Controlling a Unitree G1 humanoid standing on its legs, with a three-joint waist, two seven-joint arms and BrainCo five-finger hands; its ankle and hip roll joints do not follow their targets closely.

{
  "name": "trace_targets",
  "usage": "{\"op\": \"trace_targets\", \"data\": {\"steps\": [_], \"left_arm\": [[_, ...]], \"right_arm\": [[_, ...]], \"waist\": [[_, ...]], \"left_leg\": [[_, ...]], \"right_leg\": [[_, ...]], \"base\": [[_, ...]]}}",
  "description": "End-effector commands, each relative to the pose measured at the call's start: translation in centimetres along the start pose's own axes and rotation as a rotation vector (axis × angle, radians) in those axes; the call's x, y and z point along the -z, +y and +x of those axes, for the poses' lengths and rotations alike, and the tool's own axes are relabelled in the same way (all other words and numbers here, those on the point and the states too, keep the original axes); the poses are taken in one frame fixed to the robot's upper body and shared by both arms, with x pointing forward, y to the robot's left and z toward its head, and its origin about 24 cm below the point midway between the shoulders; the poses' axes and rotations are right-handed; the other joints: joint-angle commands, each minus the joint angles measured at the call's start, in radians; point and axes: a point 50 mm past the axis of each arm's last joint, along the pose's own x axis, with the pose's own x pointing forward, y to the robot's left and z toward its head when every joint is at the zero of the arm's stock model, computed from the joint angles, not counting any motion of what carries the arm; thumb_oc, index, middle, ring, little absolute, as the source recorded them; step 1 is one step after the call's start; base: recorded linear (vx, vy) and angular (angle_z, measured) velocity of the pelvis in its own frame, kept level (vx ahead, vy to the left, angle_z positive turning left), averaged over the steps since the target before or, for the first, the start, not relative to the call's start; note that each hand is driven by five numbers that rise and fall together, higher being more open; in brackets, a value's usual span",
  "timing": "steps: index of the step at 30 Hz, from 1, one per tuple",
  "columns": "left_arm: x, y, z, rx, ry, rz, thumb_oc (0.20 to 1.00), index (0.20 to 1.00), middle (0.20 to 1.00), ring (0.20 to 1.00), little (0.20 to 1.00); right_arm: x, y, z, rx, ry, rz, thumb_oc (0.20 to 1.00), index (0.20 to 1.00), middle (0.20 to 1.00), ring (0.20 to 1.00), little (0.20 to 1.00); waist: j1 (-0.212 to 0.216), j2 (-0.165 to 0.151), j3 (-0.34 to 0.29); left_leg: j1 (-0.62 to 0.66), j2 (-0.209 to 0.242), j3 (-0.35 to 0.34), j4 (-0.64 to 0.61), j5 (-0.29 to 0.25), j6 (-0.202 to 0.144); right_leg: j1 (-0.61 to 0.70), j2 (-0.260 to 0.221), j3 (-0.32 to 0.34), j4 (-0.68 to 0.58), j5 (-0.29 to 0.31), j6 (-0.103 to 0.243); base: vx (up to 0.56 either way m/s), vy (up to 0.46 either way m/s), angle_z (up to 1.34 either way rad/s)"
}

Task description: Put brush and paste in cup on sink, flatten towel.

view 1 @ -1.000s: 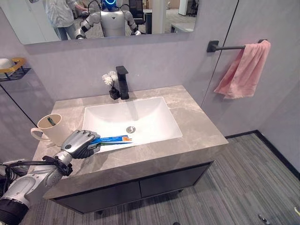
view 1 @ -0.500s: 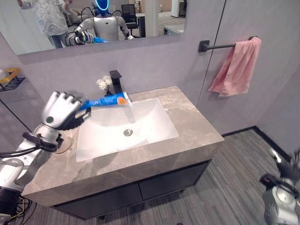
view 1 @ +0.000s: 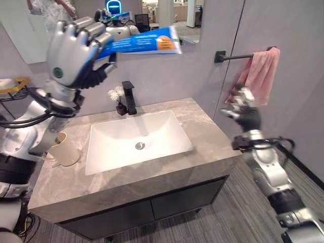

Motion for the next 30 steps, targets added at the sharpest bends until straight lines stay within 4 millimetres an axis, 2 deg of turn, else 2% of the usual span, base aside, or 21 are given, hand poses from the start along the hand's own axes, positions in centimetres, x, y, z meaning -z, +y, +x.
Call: {"op": "trace_targets", "data": {"steps": [1, 2, 3, 4, 5, 6, 9, 12, 20, 30], "left_arm": [[1.6, 2.5, 2.8, -0.141, 0.052, 0.025, 0.200, 0.200, 0.200, 0.200, 0.200], [1.3, 2.5, 2.9, -0.146, 0.037, 0.017, 0.200, 0.200, 0.200, 0.200, 0.200], [1.3, 2.5, 2.9, -0.146, 0.037, 0.020, 0.200, 0.200, 0.200, 0.200, 0.200], [0.8, 2.3, 3.0, -0.151, 0.022, 0.005, 0.200, 0.200, 0.200, 0.200, 0.200], [0.8, 2.3, 3.0, -0.151, 0.022, 0.006, 0.200, 0.200, 0.200, 0.200, 0.200], [0.4, 2.0, 2.8, -0.150, 0.011, -0.010, 0.200, 0.200, 0.200, 0.200, 0.200], [0.2, 1.9, 2.4, -0.156, 0.015, -0.013, 0.200, 0.200, 0.200, 0.200, 0.200], [0.1, 1.7, 2.0, -0.167, 0.037, -0.025, 0.200, 0.200, 0.200, 0.200, 0.200], [-1.1, 0.7, 0.7, -0.166, 0.059, -0.147, 0.200, 0.200, 0.200, 0.200, 0.200], [-2.5, -0.4, 0.0, -0.131, 0.061, -0.265, 0.200, 0.200, 0.200, 0.200, 0.200]], "right_arm": [[-4.0, 3.0, 3.4, -0.163, -0.178, 0.190, 1.000, 1.000, 1.000, 1.000, 1.000], [-4.4, 4.3, 3.6, -0.221, -0.192, 0.234, 1.000, 1.000, 1.000, 1.000, 1.000], [-4.4, 4.3, 3.7, -0.223, -0.193, 0.236, 1.000, 1.000, 1.000, 1.000, 1.000], [-4.5, 6.8, 4.2, -0.321, -0.190, 0.346, 1.000, 1.000, 1.000, 1.000, 1.000], [-4.5, 6.8, 4.2, -0.323, -0.191, 0.349, 1.000, 1.000, 1.000, 1.000, 1.000], [-4.9, 8.3, 4.6, -0.376, -0.205, 0.397, 1.000, 1.000, 1.000, 1.000, 1.000], [-5.5, 9.7, 4.9, -0.399, -0.239, 0.485, 1.000, 1.000, 1.000, 1.000, 1.000], [-6.0, 10.5, 5.1, -0.409, -0.265, 0.527, 1.000, 1.000, 1.000, 1.000, 1.000], [-9.1, 13.0, 6.6, -0.453, -0.381, 0.531, 1.000, 1.000, 1.000, 1.000, 1.000], [-10.6, 14.2, 7.4, -0.400, -0.447, 0.616, 1.000, 1.000, 1.000, 1.000, 1.000]], "waist": [[0.016, -0.044, -0.025], [0.022, -0.044, -0.025], [0.020, -0.044, -0.024], [0.031, -0.044, -0.024], [0.029, -0.045, -0.023], [0.038, -0.045, -0.023], [0.050, -0.047, -0.019], [0.057, -0.049, -0.016], [0.091, -0.068, -0.008], [0.119, -0.089, -0.003]], "left_leg": [[0.019, -0.013, -0.051, 0.007, -0.023, 0.010], [0.019, -0.013, -0.052, 0.007, -0.022, 0.010], [0.019, -0.013, -0.051, 0.007, -0.023, 0.010], [0.018, -0.012, -0.053, 0.007, -0.021, 0.010], [0.018, -0.012, -0.054, 0.007, -0.021, 0.010], [0.019, -0.012, -0.055, 0.007, -0.019, 0.010], [0.019, -0.013, -0.058, 0.007, -0.020, 0.011], [0.019, -0.014, -0.062, 0.007, -0.020, 0.012], [0.005, -0.018, -0.089, 0.007, -0.014, 0.014], [-0.017, -0.025, -0.115, 0.007, -0.010, 0.017]], "right_leg": [[0.029, -0.065, 0.027, -0.002, 0.023, 0.077], [0.029, -0.065, 0.026, -0.002, 0.022, 0.077], [0.029, -0.065, 0.026, -0.002, 0.022, 0.077], [0.030, -0.066, 0.022, -0.002, 0.021, 0.076], [0.031, -0.066, 0.022, -0.002, 0.021, 0.076], [0.033, -0.066, 0.019, -0.002, 0.020, 0.075], [0.037, -0.067, 0.013, -0.001, 0.018, 0.075], [0.041, -0.068, 0.008, -0.001, 0.016, 0.075], [0.052, -0.073, -0.021, -0.001, 0.011, 0.070], [0.053, -0.077, -0.041, -0.001, 0.014, 0.068]], "base": [[0.00, 0.000, 0.00], [0.00, -0.005, 0.04], [0.00, 0.000, 0.00], [0.00, 0.000, 0.00], [0.00, -0.003, 0.07], [0.01, 0.003, 0.09], [0.01, 0.000, 0.08], [0.00, -0.001, 0.01], [0.00, 0.003, 0.07], [0.00, 0.006, 0.11]]}}
